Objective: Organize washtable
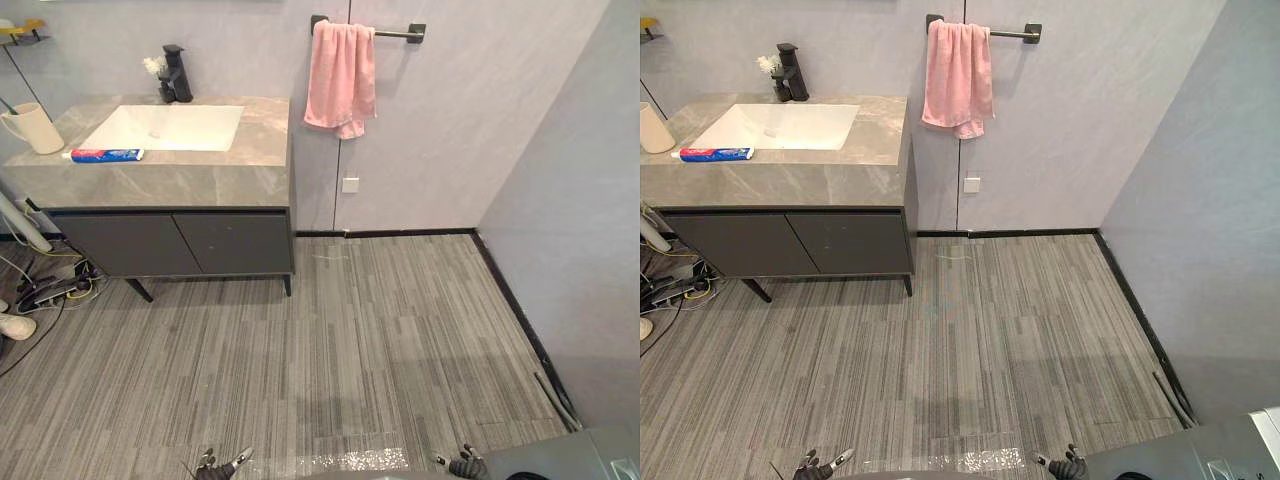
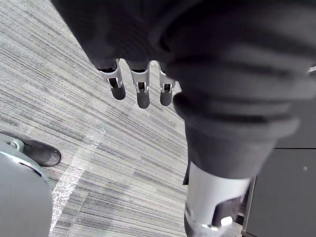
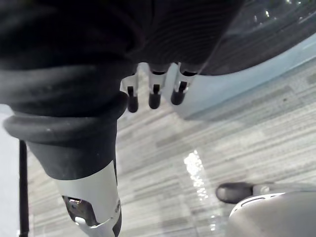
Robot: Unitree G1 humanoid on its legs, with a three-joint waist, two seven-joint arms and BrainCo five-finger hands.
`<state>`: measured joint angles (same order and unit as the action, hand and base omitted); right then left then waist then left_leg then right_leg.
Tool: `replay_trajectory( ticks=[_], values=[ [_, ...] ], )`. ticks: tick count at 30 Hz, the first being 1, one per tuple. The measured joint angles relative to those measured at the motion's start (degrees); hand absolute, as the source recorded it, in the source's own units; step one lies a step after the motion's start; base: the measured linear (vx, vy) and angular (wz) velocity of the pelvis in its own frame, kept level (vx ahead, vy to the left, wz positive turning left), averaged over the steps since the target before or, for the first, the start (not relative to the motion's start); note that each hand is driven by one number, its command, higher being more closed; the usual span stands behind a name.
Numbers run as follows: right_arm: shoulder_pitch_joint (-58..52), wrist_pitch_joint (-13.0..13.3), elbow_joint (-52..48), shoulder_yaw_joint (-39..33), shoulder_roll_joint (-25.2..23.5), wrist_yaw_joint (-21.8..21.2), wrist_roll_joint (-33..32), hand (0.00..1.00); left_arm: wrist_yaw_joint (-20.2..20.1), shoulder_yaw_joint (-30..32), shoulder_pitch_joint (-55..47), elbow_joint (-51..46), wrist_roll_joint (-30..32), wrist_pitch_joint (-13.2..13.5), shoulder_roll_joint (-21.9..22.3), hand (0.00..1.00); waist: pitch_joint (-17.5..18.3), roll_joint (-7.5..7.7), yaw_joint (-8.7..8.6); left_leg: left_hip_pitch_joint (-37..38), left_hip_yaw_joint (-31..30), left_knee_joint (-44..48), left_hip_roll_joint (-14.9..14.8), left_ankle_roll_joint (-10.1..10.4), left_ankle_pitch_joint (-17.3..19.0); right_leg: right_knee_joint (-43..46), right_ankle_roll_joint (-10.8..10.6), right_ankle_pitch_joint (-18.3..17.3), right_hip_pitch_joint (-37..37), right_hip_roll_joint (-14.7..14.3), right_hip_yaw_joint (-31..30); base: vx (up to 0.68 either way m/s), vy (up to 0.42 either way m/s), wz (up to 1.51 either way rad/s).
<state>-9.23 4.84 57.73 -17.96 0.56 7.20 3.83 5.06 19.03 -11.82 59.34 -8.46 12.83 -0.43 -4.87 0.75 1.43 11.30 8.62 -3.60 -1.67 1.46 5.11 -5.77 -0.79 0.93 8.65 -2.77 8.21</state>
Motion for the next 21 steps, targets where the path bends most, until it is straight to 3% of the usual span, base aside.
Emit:
replay_trajectory(
  ticks=[4,21],
  values=[
    [0.14,0.01,0.87,0.46,0.41,-0.02,-1.02,0.0,-0.21,-1.13,0.35,0.01,-0.01,0.0,-0.39,0.0,-0.18,0.05,0.9,0.11,0.04,-0.03,0.06,0.04,0.03,0.1,-0.02,-0.01,0.01,0.01,0.02,0.0,0.0,0.0],
    [1.05,-0.18,1.65,0.94,1.15,-1.31,-1.35,0.0,-2.48,-1.13,0.66,1.01,-1.11,-0.06,-0.55,0.0,-1.23,-0.47,0.92,0.23,-0.18,0.67,0.07,0.45,0.3,-0.04,0.13,-0.15,-0.07,0.09,0.27,-0.01,-0.002,0.0]
  ],
)
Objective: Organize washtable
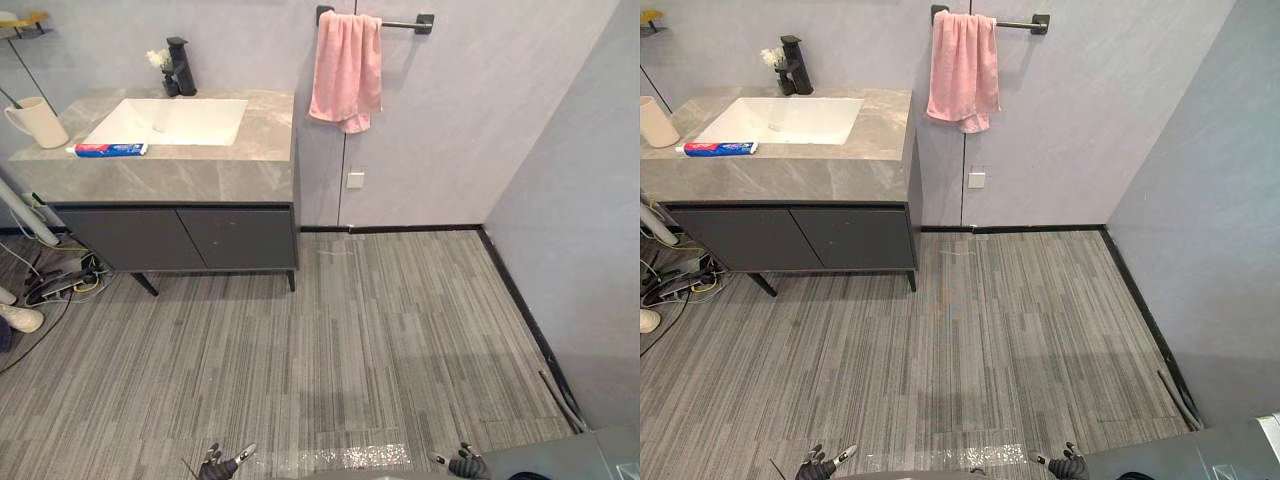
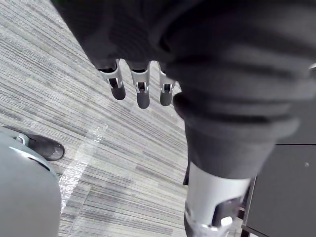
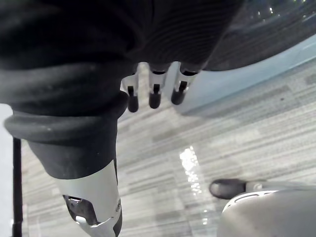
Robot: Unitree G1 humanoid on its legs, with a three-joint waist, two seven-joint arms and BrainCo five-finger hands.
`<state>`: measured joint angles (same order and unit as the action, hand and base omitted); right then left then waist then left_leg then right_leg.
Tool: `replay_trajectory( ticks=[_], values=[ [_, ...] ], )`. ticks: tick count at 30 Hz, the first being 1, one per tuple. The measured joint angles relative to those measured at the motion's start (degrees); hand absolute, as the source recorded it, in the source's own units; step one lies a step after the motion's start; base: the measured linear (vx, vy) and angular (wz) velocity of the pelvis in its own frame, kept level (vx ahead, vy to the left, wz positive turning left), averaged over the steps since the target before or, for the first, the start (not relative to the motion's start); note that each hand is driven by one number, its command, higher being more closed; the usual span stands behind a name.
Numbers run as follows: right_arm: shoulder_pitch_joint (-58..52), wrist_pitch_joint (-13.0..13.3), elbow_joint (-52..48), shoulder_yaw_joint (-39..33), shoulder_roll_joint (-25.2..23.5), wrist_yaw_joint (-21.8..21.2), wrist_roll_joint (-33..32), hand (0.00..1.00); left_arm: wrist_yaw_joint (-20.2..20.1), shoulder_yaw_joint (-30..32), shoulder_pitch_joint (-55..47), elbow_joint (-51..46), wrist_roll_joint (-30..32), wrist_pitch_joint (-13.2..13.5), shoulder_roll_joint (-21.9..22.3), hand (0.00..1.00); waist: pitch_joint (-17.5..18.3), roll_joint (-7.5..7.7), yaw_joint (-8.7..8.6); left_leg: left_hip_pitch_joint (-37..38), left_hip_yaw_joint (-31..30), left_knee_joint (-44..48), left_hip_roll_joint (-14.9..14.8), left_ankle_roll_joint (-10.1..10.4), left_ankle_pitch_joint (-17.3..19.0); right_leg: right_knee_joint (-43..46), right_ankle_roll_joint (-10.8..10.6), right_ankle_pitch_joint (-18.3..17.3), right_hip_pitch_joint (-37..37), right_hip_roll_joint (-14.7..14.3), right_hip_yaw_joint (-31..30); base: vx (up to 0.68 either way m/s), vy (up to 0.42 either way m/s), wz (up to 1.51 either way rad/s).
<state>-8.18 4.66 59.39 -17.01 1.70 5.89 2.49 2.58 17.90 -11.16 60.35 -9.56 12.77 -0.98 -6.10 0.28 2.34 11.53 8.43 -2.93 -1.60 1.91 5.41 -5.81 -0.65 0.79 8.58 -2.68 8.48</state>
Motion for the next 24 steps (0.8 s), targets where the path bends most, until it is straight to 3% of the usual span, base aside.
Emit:
replay_trajectory(
  ticks=[22,24],
  values=[
    [0.5,-0.3,0.15,-0.03,0.74,-1.02,-2.03,0.0,0.08,0.44,0.13,0.94,-2.36,-0.07,0.2,0.0,-0.99,-0.75,0.02,-0.38,1.54,0.39,-0.35,0.31,0.27,0.51,0.21,0.06,-1.06,-0.37,-1.68,0.0,0.0,-0.03],
    [1.64,-0.74,0.2,-0.01,1.13,-1.18,-2.16,0.0,0.09,0.56,0.52,0.94,-3.82,-0.19,0.24,0.0,-1.7,-0.82,0.09,-2.36,2.75,3.64,-0.99,0.76,1.91,5.01,1.06,-2.11,-4.07,-0.48,-2.55,-0.03,-0.02,-0.29]
  ],
)
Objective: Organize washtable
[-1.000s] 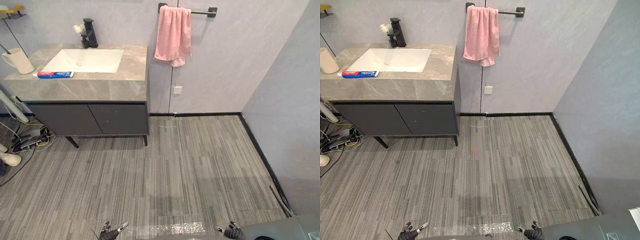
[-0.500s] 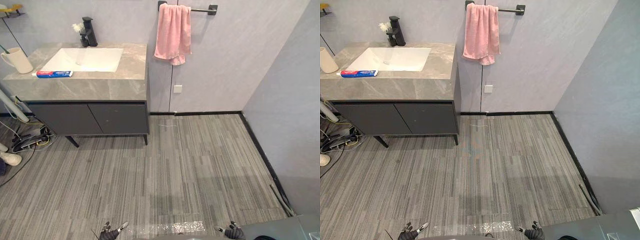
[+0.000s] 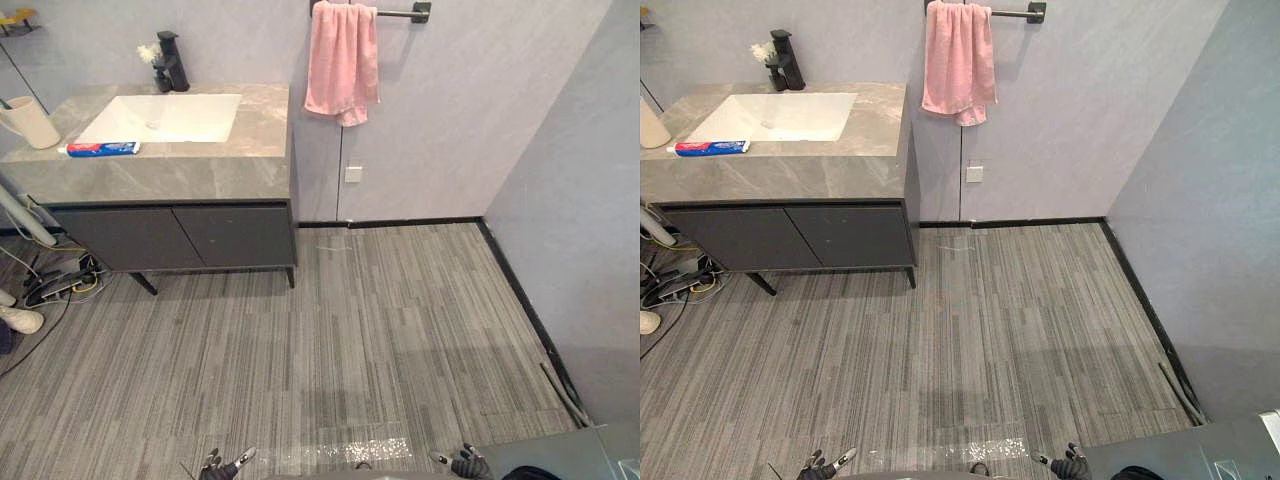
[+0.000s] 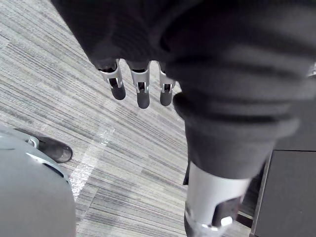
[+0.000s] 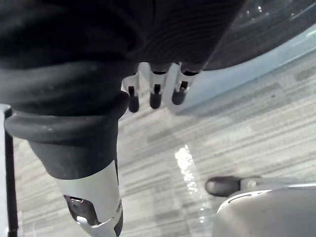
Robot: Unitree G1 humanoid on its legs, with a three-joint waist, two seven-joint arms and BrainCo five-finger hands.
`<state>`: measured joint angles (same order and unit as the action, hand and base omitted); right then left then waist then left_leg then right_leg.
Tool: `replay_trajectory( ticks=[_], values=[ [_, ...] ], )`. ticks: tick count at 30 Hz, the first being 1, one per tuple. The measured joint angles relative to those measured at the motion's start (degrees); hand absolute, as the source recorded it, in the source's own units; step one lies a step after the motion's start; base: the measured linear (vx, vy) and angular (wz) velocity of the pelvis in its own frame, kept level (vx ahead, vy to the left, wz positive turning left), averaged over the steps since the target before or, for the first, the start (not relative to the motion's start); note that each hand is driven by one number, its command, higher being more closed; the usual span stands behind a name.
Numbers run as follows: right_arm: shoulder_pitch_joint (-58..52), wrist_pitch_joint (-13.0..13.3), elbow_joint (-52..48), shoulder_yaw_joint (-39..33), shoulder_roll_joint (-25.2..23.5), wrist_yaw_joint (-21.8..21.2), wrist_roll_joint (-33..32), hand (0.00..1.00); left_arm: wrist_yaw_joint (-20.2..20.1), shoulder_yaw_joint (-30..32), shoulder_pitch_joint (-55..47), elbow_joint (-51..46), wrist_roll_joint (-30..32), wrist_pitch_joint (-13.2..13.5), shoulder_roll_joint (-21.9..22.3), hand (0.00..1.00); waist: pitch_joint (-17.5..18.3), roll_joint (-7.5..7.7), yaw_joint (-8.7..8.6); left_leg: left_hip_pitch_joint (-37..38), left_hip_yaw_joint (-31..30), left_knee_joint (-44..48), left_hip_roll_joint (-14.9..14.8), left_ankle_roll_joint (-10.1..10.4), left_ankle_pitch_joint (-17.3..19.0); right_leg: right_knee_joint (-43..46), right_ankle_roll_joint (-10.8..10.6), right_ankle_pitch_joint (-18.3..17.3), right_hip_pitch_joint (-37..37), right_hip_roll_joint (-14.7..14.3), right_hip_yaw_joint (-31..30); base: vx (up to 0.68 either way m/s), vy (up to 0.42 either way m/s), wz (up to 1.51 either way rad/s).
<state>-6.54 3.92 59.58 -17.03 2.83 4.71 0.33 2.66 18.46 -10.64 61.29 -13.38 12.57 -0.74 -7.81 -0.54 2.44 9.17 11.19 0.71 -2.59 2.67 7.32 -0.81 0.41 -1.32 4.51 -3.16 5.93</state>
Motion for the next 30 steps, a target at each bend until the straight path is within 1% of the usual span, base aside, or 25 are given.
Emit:
replay_trajectory(
  ticks=[2,4,5,6,7,8,9,11,13,14,15,16,17,18,19,20,21,22,23,25,26,27,28,29,30],
  values=[
    [0.56,-0.04,-0.06,-0.05,0.03,0.01,-0.66,0.0,0.06,0.01,0.83,-0.02,-0.95,-0.35,-0.22,0.0,-0.47,0.1,-0.2,-3.83,0.04,5.67,-0.87,0.31,2.86,6.26,1.06,-3.6,-3.7,0.03,0.23,-0.02,-0.065,-0.13],
    [0.22,0.0,-0.22,-0.01,0.43,0.02,-1.38,0.0,0.06,0.61,1.45,-0.18,-1.89,-0.42,0.04,0.0,-1.52,-0.5,-0.21,-5.9,0.02,11.54,-2.62,1.28,6.78,8.96,2.6,-5.82,-3.81,-0.77,1.26,0.02,-0.078,0.01],
    [-0.14,0.02,-0.72,0.2,0.83,0.03,-1.99,0.0,0.0,3.06,1.71,-0.3,-1.95,-0.49,0.56,0.0,-1.91,-0.95,0.07,-7.86,0.22,18.37,-4.47,2.46,9.42,9.93,3.5,-7.51,-3.48,-1.12,2.55,0.06,-0.065,0.2],
    [-0.12,0.03,-1.44,0.65,0.39,0.17,-2.16,0.0,0.03,5.03,2.38,-1.07,-2.36,-0.96,0.93,0.0,-2.72,-0.54,-0.3,-13.28,0.36,31.59,-6.81,2.0,9.41,10.08,4.11,-8.5,-2.8,-1.4,3.67,0.05,-0.064,0.24],
    [-0.5,0.03,-1.85,1.44,0.5,0.21,-2.27,0.0,-0.03,5.58,2.19,-1.99,-2.66,-0.99,1.03,0.0,-3.31,-0.74,-0.15,-16.84,0.41,38.46,-7.82,0.89,7.98,10.27,4.5,-8.92,-2.42,-1.39,3.73,0.08,-0.067,0.25],
    [-0.58,0.02,-2.33,2.69,0.81,0.25,-2.52,0.0,0.0,5.84,1.78,-3.51,-3.09,-1.01,1.35,0.0,-4.09,-0.1,0.16,-21.72,0.36,48.19,-9.44,0.66,7.6,10.81,4.93,-9.8,-1.2,-1.16,3.65,0.12,-0.054,0.06],
    [-0.45,-0.02,-2.86,3.72,0.97,0.39,-2.57,0.0,0.21,5.82,1.18,-4.06,-3.86,-1.03,1.52,0.0,-4.76,-0.29,0.1,-25.08,-0.15,52.46,-9.28,1.02,7.7,10.77,4.93,-10.7,0.05,-0.59,3.37,0.17,-0.032,0.01],
    [0.11,-0.04,-4.34,4.25,1.3,0.42,-2.57,0.0,0.52,5.2,0.34,-5.79,-4.1,-1.01,2.26,0.0,-4.64,0.17,0.22,-29.25,-0.51,50.86,-8.1,1.25,7.62,10.63,4.54,-11.55,0.23,0.31,2.02,0.23,0.04,-0.19],
    [2.22,-0.02,-4.47,4.27,1.62,0.4,-2.57,0.0,1.14,4.14,0.29,-7.32,-4.58,-0.9,3.1,0.0,-4.49,-0.49,2.16,-31.64,-2.34,40.62,-4.91,1.29,7.47,10.63,2.73,-12.69,-0.37,1.68,-1.6,0.35,0.125,-0.77],
    [3.13,-0.03,-4.45,4.26,1.5,0.37,-2.57,0.0,1.19,4.13,0.29,-7.6,-4.71,-0.85,3.34,0.0,-4.36,-0.73,2.66,-32.11,-3.73,35.64,-3.51,1.68,6.95,10.86,2.06,-13.56,-0.47,2.29,-2.69,0.39,0.155,-0.85],
    [2.9,-0.03,-5.17,4.3,0.9,0.31,-2.57,0.0,1.27,3.7,0.22,-8.41,-5.08,-0.84,3.85,0.0,-3.58,-1.33,3.08,-32.22,-4.76,31.58,-2.95,2.19,6.59,11.84,0.65,-15.6,-0.86,2.58,-3.29,0.33,0.148,-0.56],
    [2.05,-0.06,-5.85,4.29,0.5,0.15,-2.53,0.0,1.26,3.39,0.0,-9.03,-5.13,-0.84,3.96,0.0,-3.39,-1.37,3.26,-31.78,-4.65,30.84,-2.7,2.14,6.61,13.02,-0.22,-17.12,-0.53,2.93,-3.48,0.47,0.217,-0.58],
    [0.15,0.03,-7.87,4.37,-0.52,-0.03,-2.47,0.0,1.18,1.86,-0.54,-9.24,-5.19,-0.5,3.59,0.0,-2.53,-1.31,3.53,-29.09,-3.63,29.03,-2.41,1.26,6.8,23.0,-3.09,-21.2,-1.8,4.51,-3.71,0.54,0.246,-0.57],
    [-0.27,0.0,-9.16,4.47,-1.31,-0.03,-2.46,0.0,1.04,1.91,-0.47,-8.83,-5.16,-0.51,3.26,0.0,-3.05,-0.07,3.66,-27.77,-2.22,31.58,-1.76,-2.31,6.24,38.02,-4.24,-22.95,-6.94,6.39,-3.75,0.68,0.281,-0.49],
    [-0.38,-0.12,-9.4,4.49,-2.66,-0.06,-2.47,0.0,1.06,1.85,-0.35,-8.84,-4.81,-0.89,1.61,0.0,-2.93,2.51,2.7,-25.06,-1.16,33.32,0.17,-4.22,10.05,55.79,-1.03,-17.43,-13.88,10.03,-2.67,0.6,0.214,-0.19],
    [-0.67,-0.16,-9.7,4.47,-3.01,-0.1,-2.49,0.0,1.05,1.71,-0.34,-8.88,-4.18,-1.05,0.89,0.0,-3.06,3.33,1.92,-22.95,-0.83,33.27,0.92,-5.01,11.66,62.42,-0.69,-13.43,-15.96,11.35,-2.67,0.61,0.175,-0.05],
    [-1.38,-0.28,-11.25,4.5,-3.19,-0.14,-2.5,0.0,1.08,1.6,0.0,-8.98,-3.15,-1.21,0.35,0.0,-3.51,2.92,1.43,-18.27,-0.73,33.03,1.09,-5.49,14.59,69.64,-1.6,-12.8,-18.89,11.58,-2.9,0.78,0.187,-0.13],
    [-2.47,-0.26,-13.77,4.59,-3.48,-0.12,-2.49,0.0,1.1,1.52,0.45,-8.99,-2.26,-1.46,0.41,0.0,-3.44,2.77,1.32,-12.67,-0.94,30.66,1.04,-5.22,16.5,70.45,-1.67,-14.21,-21.09,11.45,-0.62,0.65,0.151,-0.14],
    [-3.08,-0.22,-15.3,4.68,-3.76,-0.1,-2.49,0.0,1.07,1.21,0.74,-9.02,-2.02,-1.47,0.42,0.0,-3.39,2.75,1.02,-10.07,-1.26,28.79,1.03,-5.11,17.06,68.86,-1.71,-14.7,-22.09,11.48,1.28,0.78,0.132,0.18],
    [-4.04,-0.07,-19.7,5.47,-4.52,0.03,-2.63,0.0,1.02,0.23,1.96,-8.96,-1.68,-1.42,-0.12,0.0,-3.25,2.71,-1.12,-4.49,-3.12,23.03,0.92,-4.79,17.45,58.95,-2.82,-15.25,-25.42,11.72,7.55,0.54,0.049,0.56],
    [-4.19,0.04,-23.07,6.33,-4.64,0.18,-3.26,0.0,0.98,-0.23,2.71,-8.93,-1.37,-1.42,0.35,0.0,-2.89,2.42,-2.1,-1.32,-3.45,18.88,0.92,-3.64,17.05,49.3,-3.13,-14.57,-27.78,11.24,11.54,0.8,0.05,0.4],
    [-4.03,0.25,-25.86,6.93,-4.6,0.25,-4.37,0.0,1.1,-0.05,2.62,-8.84,-0.13,-1.37,1.49,0.0,-2.53,2.27,-1.9,1.86,-3.13,17.68,1.17,-2.33,16.88,38.39,0.01,-12.11,-28.16,10.3,15.15,0.98,0.054,0.23],
    [-4.31,0.35,-27.29,7.34,-4.89,0.32,-4.45,0.0,1.11,-0.03,2.46,-8.76,0.47,-1.39,1.63,0.0,-2.44,2.41,-1.97,2.23,-3.26,19.87,1.5,-1.82,17.15,34.81,2.69,-9.56,-28.11,9.69,16.21,1.05,0.055,0.0],
    [-4.49,0.69,-28.81,8.55,-4.41,0.31,-4.73,0.0,1.22,-0.01,2.48,-8.81,2.21,-1.95,2.93,0.0,-1.8,0.01,-2.01,1.29,-4.09,28.58,-0.61,-0.22,17.6,36.17,7.58,-9.76,-26.0,7.59,16.68,0.89,0.067,-0.26],
    [-3.97,0.89,-31.74,9.22,-3.82,0.39,-4.85,0.0,1.33,-0.82,1.53,-10.64,4.2,-2.19,4.23,0.0,-1.32,-2.19,-1.44,-4.02,-4.48,42.68,-2.87,1.8,11.27,34.96,7.82,-12.99,-23.44,5.85,16.3,0.89,0.071,-0.36]
  ],
)
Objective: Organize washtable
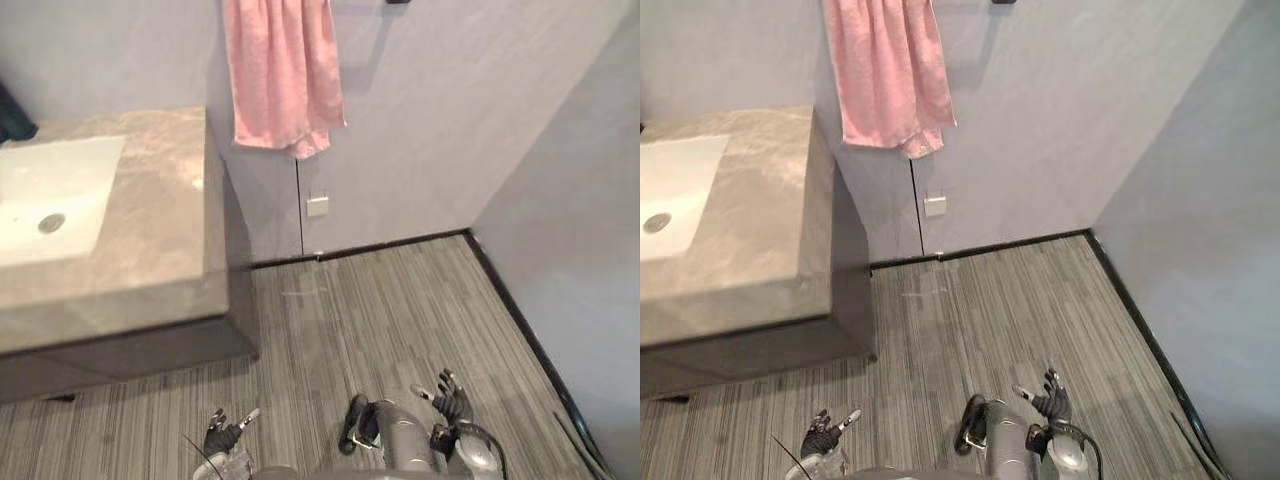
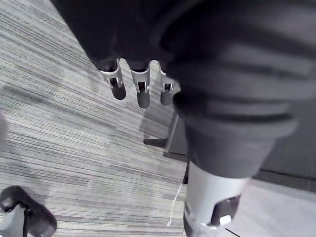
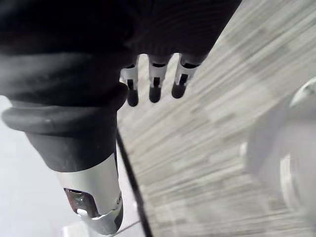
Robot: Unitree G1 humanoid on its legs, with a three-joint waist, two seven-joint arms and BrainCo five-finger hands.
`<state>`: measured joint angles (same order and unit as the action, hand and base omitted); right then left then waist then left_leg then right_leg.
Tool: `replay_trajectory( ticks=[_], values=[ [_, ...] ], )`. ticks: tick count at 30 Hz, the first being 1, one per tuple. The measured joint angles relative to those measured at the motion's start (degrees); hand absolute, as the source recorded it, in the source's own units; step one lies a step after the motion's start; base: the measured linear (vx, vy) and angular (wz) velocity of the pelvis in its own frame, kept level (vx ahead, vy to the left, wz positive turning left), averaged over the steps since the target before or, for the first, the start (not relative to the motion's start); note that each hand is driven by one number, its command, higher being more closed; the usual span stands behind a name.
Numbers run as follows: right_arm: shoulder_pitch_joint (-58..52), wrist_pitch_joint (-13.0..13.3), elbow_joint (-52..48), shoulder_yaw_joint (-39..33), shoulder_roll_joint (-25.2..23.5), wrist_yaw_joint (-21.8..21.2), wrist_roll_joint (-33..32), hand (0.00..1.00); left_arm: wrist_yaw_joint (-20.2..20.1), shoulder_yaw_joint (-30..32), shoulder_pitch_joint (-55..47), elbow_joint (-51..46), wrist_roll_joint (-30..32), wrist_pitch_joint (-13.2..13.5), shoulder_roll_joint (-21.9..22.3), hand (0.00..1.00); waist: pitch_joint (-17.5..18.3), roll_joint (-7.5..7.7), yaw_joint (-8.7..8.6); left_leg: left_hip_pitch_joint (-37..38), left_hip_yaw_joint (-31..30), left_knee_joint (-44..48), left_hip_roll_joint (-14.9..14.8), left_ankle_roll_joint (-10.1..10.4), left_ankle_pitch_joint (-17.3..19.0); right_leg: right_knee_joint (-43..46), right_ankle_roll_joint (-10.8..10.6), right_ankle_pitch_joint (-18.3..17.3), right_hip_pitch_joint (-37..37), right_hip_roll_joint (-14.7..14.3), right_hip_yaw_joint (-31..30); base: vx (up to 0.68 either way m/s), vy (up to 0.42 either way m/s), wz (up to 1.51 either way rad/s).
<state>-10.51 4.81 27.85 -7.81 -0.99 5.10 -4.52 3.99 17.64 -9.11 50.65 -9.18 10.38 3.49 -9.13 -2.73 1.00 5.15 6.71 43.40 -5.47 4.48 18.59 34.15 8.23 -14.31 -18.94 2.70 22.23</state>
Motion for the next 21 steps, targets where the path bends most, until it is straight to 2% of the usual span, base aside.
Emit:
replay_trajectory(
  ticks=[1,2,3,4,5,6,7,8,9,10,11,12,13,14,15,16,17,18,19,20,21],
  values=[
    [0.3,0.4,-1.58,0.57,0.23,-0.05,-0.15,0.0,0.01,-0.97,-0.22,-1.21,1.25,-0.14,0.67,0.0,-0.3,-1.19,-0.03,-3.55,-0.74,7.53,-0.99,0.17,-6.62,-1.21,-0.31,-0.75,1.95,-1.22,-0.37,1.01,0.129,-0.55],
    [1.8,1.26,-3.42,2.1,0.03,0.7,-0.55,0.0,-0.37,-5.84,-1.37,-6.02,3.77,-0.2,0.69,0.0,-0.89,-2.77,0.31,-11.33,-2.62,23.84,-3.51,0.85,-9.42,-5.34,-1.43,-2.41,8.48,-3.89,-1.92,0.83,0.116,-0.37],
    [2.24,1.31,-3.46,2.1,-0.22,1.16,-0.58,0.0,-0.3,-6.9,-1.56,-7.76,4.26,-0.18,0.66,0.0,-1.11,-2.46,0.52,-12.97,-2.7,27.05,-3.78,0.31,-9.06,-6.41,-1.65,-3.02,10.94,-4.16,-2.56,0.82,0.136,-0.54],
    [3.18,1.47,-3.52,2.18,-0.68,2.21,-0.58,0.0,-0.29,-9.34,-1.9,-11.78,5.04,-0.08,0.59,0.0,-1.4,-1.16,1.94,-16.64,-2.52,29.69,-3.55,-1.35,-8.04,-9.48,-2.28,-3.75,16.33,-4.06,-4.44,0.81,0.162,-0.63],
    [4.66,1.85,-3.61,2.22,-1.58,3.01,-0.6,0.0,-0.29,-12.75,-2.3,-15.7,5.31,0.46,-0.08,0.0,-1.53,0.95,3.29,-21.25,-1.08,26.25,-3.0,-3.79,-6.31,-14.12,-2.49,-3.86,21.85,-2.92,-6.76,0.64,0.13,-0.73],
    [6.17,2.44,-3.6,2.65,-1.67,3.6,-0.75,0.0,-0.3,-15.27,-2.19,-18.1,5.29,1.12,-0.52,0.0,-1.43,2.09,3.67,-25.05,-0.43,20.21,-1.85,-5.08,-5.42,-17.5,-3.02,-3.85,25.02,-1.21,-8.08,0.93,0.231,-0.85],
    [8.68,3.64,-3.35,4.02,-0.56,3.87,-1.83,0.0,-0.31,-17.73,-2.06,-20.91,5.24,1.67,-0.14,0.0,-0.95,4.24,4.21,-28.64,-0.11,8.43,-0.49,-4.72,-5.62,-20.03,-4.81,-3.67,27.47,0.79,-9.9,0.75,0.221,-1.03],
    [9.95,4.19,-3.4,4.67,0.01,4.01,-2.13,0.0,-0.31,-19.91,-2.31,-22.63,5.05,1.82,-0.26,0.0,-0.24,3.47,4.77,-29.05,-0.91,-5.22,-0.7,-1.95,-7.64,-20.37,-7.09,-3.99,28.56,1.15,-12.05,0.9,0.291,-1.3],
    [11.03,4.84,-3.74,6.52,1.03,4.31,-2.21,0.0,-0.15,-21.85,-3.41,-24.4,4.95,2.14,-0.16,0.0,0.78,1.66,5.73,-28.62,-1.56,-15.93,-1.91,-2.24,-16.39,-18.7,-9.51,-5.3,29.17,0.78,-14.64,0.76,0.339,-1.14],
    [11.61,4.84,-4.38,7.37,-0.05,4.86,-2.4,0.0,-0.16,-22.66,-2.88,-24.35,4.88,2.37,-1.17,0.0,1.36,4.1,5.42,-28.29,0.49,-10.94,0.08,-3.8,-10.32,-10.03,-11.34,-6.24,26.41,4.33,-17.9,0.76,0.395,-0.61],
    [11.19,5.02,-6.73,8.35,-0.84,4.83,-2.14,0.0,0.01,-22.43,-2.63,-24.42,4.92,2.44,-0.94,0.0,0.72,4.46,4.21,-27.26,0.54,-8.95,1.25,-5.09,-7.12,1.91,-14.8,-3.83,22.4,6.08,-18.67,0.89,0.438,0.05],
    [10.98,5.57,-8.42,8.82,-1.23,4.79,-1.56,0.0,0.03,-23.03,-2.25,-24.3,5.08,2.39,-1.37,0.0,-0.43,5.27,3.04,-24.87,0.25,-8.13,2.78,-6.1,-4.46,14.82,-17.31,-0.28,18.16,8.44,-19.75,0.86,0.352,0.49],
    [11.1,6.1,-9.18,9.65,-2.06,4.88,-1.31,0.0,0.21,-25.63,-1.89,-23.73,5.58,2.24,-2.74,0.0,-1.36,5.81,2.45,-20.24,0.36,-8.38,4.71,-7.57,-1.83,25.79,-14.8,-1.71,14.19,11.4,-18.05,0.7,0.246,0.5],
    [11.09,6.19,-9.22,10.89,-2.06,5.01,-1.31,0.0,0.41,-27.19,-1.79,-23.64,6.45,2.21,-3.05,0.0,-1.74,5.26,2.18,-16.46,0.45,-9.85,5.48,-8.11,-1.07,26.48,-12.34,-3.16,13.17,12.63,-15.41,0.54,0.175,0.42],
    [11.08,6.48,-9.33,12.5,-2.06,5.02,-1.36,0.0,0.86,-28.11,-1.89,-23.64,7.25,2.22,-3.1,0.0,-1.63,4.75,2.24,-13.54,0.44,-12.04,5.87,-8.05,-1.11,23.87,-12.01,-4.19,12.03,12.69,-12.93,0.58,0.137,0.41],
    [11.01,7.06,-11.08,14.23,-1.99,4.93,-2.36,0.0,1.85,-29.2,-1.19,-23.69,7.69,2.28,-3.09,0.0,-1.16,3.74,2.39,-10.9,-0.77,-14.93,5.91,-8.04,-1.12,17.99,-12.36,-4.95,9.35,11.48,-10.05,0.56,0.107,0.45],
    [11.06,7.51,-12.22,15.17,-1.97,4.83,-3.01,0.0,2.41,-29.62,-0.86,-23.69,7.64,2.27,-3.1,0.0,-1.16,3.39,2.36,-10.16,-1.46,-15.78,5.95,-7.99,-1.13,14.98,-12.53,-5.09,7.8,10.99,-9.11,0.64,0.074,0.63],
    [8.78,8.53,-14.27,14.64,-2.35,7.42,-5.07,0.0,2.9,-30.07,0.34,-23.86,7.6,2.3,-3.14,0.0,-1.07,3.0,1.98,-9.4,-2.99,-16.7,5.93,-7.06,-0.96,9.02,-12.62,-4.77,4.29,9.96,-8.67,0.42,0.013,0.55],
    [8.0,8.69,-14.24,14.4,-1.38,7.21,-5.16,0.0,3.26,-30.08,0.53,-23.98,7.6,2.29,-3.24,0.0,-1.07,2.98,1.29,-9.12,-3.97,-16.76,5.9,-6.24,-0.68,5.96,-12.57,-4.44,2.88,9.49,-8.8,0.5,-0.018,0.6],
    [6.62,8.94,-14.59,14.11,0.06,7.85,-6.06,0.0,3.98,-30.21,0.66,-23.79,7.59,2.07,-3.53,0.0,-1.07,2.96,0.66,-8.42,-5.35,-16.56,5.6,-4.76,0.16,-2.33,-11.88,-0.38,1.22,7.98,-9.96,0.47,-0.077,0.42],
    [5.68,8.78,-15.47,13.62,1.22,7.82,-6.38,0.0,4.5,-30.77,0.13,-22.98,7.6,1.92,-4.4,0.0,-0.72,3.6,-0.27,-7.6,-5.65,-15.34,5.59,-3.3,1.0,-14.09,-10.48,8.65,1.68,6.25,-11.84,0.47,-0.108,0.33]
  ],
)
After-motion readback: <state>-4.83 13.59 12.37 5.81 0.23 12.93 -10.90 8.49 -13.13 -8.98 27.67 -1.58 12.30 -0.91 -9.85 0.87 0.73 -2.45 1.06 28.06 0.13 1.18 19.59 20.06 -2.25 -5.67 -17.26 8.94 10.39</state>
